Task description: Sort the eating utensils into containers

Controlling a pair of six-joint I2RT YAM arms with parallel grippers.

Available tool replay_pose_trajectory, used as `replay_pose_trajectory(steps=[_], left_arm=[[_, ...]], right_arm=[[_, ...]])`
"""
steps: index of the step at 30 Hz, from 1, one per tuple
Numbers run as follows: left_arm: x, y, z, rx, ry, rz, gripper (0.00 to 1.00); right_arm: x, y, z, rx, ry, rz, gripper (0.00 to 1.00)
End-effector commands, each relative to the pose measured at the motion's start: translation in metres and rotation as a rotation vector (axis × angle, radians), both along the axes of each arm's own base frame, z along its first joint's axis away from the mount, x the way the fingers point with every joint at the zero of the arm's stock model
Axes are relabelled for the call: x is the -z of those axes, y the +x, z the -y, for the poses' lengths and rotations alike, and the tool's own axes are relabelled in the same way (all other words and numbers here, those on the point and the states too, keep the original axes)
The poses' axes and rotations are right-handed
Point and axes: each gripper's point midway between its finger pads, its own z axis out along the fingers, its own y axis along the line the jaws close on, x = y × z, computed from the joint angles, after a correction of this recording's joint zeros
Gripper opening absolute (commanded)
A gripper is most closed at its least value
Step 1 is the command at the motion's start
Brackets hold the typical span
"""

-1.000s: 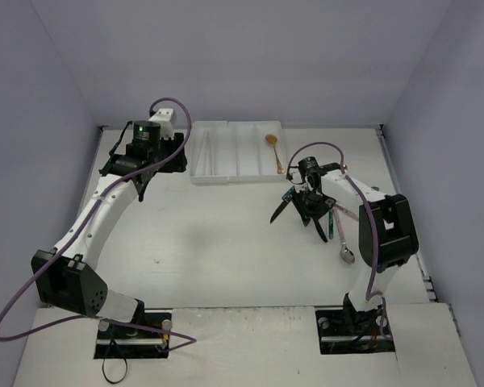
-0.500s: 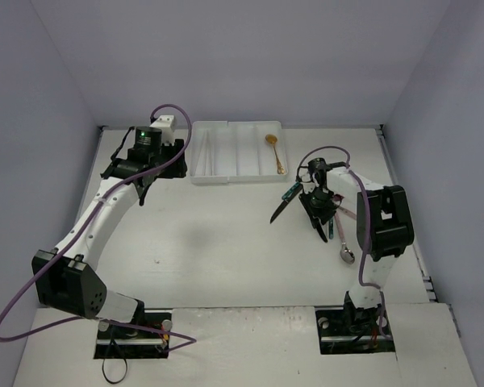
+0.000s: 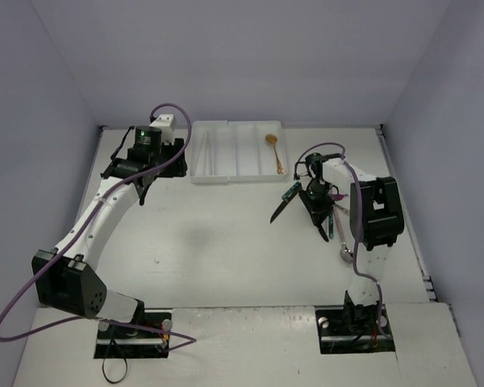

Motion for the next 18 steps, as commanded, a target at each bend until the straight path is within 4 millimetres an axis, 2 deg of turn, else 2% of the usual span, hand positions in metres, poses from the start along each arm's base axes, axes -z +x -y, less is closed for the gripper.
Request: replay_pose_trajectory(steps=[1,4,5,12,18], left_arm=[[-0.023,0.008,0.000,-0.016,-0.038,0.079,0.48],[-0.023,0.007,0.000,-0.017,-0.038,0.074,0.48],[-0.023,0.006,-0.001,-0.017,-0.038,0.073,0.48],[-0.024,0.003,-0.003,-0.019,-0.034,0.077,0.48],[-0.023,0.003,-0.001,-0.019,-0.039,0.069,0.48]], right_arm=[[0.030,-0.009,-0.009,-0.008,0.047,-0.081,0.15],[0.030,-0.019,-0.012,0.005,0.066,-0.110,0.02],[0.029,-0.021,-0.015,0.010,0.080,-0.116,0.00],[-0.003,-0.037,-0.034,0.006,0.153,-0.080,0.00],[-0.044,-0.029,-0.049,-0.006,0.233,0.038,0.00]])
